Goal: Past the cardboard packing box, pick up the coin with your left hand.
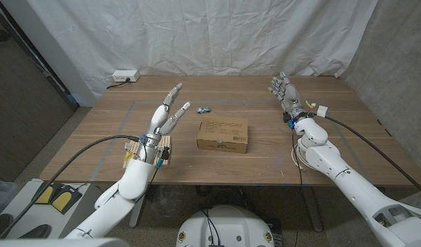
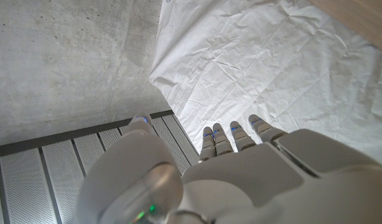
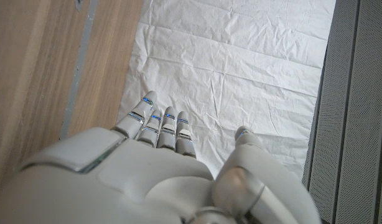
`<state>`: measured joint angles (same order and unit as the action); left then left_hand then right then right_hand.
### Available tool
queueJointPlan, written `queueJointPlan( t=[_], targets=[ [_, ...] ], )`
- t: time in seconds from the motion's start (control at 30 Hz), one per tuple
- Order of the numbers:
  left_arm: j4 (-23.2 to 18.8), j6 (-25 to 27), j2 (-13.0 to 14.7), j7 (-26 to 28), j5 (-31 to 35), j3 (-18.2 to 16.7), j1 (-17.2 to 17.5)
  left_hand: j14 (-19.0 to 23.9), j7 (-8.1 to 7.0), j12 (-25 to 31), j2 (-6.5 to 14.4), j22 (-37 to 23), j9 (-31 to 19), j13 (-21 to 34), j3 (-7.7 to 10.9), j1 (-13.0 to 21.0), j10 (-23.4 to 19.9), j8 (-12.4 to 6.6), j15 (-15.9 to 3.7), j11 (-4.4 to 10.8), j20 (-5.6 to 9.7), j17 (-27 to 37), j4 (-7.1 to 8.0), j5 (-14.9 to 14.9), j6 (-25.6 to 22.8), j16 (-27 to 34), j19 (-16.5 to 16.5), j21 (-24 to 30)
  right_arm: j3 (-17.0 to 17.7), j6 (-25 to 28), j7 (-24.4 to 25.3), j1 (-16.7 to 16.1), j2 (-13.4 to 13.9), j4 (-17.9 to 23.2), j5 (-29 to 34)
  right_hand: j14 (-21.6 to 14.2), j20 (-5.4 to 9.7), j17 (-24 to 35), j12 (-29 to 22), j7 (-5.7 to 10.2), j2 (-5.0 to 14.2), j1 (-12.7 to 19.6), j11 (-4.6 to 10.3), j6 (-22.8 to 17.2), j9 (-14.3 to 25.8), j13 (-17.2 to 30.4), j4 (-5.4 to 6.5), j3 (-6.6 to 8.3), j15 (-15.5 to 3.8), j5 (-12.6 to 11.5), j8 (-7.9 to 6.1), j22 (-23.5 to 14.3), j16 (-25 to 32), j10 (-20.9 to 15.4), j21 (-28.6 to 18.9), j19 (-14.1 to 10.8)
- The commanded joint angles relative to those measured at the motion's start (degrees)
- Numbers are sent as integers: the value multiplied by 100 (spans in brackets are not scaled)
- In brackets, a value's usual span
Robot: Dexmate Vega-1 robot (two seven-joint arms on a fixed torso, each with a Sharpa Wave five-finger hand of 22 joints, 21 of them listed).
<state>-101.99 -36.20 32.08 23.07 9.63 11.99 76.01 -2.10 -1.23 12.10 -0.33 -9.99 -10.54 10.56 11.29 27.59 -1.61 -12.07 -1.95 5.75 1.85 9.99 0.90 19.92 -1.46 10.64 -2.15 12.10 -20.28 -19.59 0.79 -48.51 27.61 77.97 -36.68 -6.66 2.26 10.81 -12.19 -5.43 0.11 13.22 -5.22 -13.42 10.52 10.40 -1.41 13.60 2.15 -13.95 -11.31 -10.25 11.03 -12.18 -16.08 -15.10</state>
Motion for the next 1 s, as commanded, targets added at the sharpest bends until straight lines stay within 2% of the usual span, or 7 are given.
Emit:
queueJointPlan(
  t=[0.03,0.17,0.4,0.47,0.73,0.83,1.0],
  targets=[
    [-50,-11,-55,472,824,-27,71,84,-16,28,9,-23,-12,8,10,83,-73,-42,-230,34,538,21,-38,29,-90,51,57,34,-33,-6,-30,40,-43,-69,-9,-48,140,7,-14,8,15,35,1,-61,33,17,-31,11,21,0,-21,-20,22,-38,34,-53],
    [-172,121,-58,617,1092,-59,154,119,-32,34,17,-23,-12,9,13,110,-108,-53,-236,40,552,22,-51,34,-141,56,80,36,-31,2,-22,23,-29,-45,-6,-48,143,8,-15,8,15,35,2,-62,33,17,-32,10,23,1,-21,-20,20,-41,37,-56],
    [-356,197,28,394,747,72,214,140,-17,39,26,-24,-12,9,18,144,-145,-59,-234,55,547,22,-68,40,-184,52,97,33,-21,55,22,-30,34,84,11,-54,142,9,-12,7,16,36,2,-63,34,17,-35,8,27,3,-19,-20,21,-36,45,-60],
    [-559,477,16,487,1015,12,346,142,-18,36,29,-24,-13,9,19,153,-145,-56,-234,48,542,22,-72,42,-186,50,96,31,-13,50,16,-38,46,97,9,-54,141,9,-12,7,17,36,2,-64,34,17,-36,7,26,4,-19,-21,19,-38,47,-61],
    [-856,816,-77,959,1539,-69,667,153,-14,26,36,-25,-13,10,21,182,-144,-46,-226,45,511,23,-87,46,-188,45,90,21,18,37,4,-79,76,111,-18,-56,139,10,-10,8,21,36,2,-65,34,17,-39,5,32,7,-18,-21,18,-36,57,-65],
    [-784,703,-93,1014,1404,6,642,155,-12,28,38,-25,-13,10,21,189,-157,-45,-226,45,510,23,-91,47,-194,43,89,19,19,35,-19,-84,77,101,-32,-58,139,10,-9,11,22,36,5,-64,34,17,-40,4,33,8,-16,-21,18,-37,60,-67],
    [-949,945,-104,1219,1762,0,731,166,-10,26,46,-27,-13,10,23,208,-171,-43,-224,25,509,24,-99,48,-210,40,89,14,-1,104,-36,-87,118,137,-25,-60,137,11,-9,13,23,37,2,-63,34,17,-43,2,40,9,-15,-22,17,-37,66,-69]
  ],
)
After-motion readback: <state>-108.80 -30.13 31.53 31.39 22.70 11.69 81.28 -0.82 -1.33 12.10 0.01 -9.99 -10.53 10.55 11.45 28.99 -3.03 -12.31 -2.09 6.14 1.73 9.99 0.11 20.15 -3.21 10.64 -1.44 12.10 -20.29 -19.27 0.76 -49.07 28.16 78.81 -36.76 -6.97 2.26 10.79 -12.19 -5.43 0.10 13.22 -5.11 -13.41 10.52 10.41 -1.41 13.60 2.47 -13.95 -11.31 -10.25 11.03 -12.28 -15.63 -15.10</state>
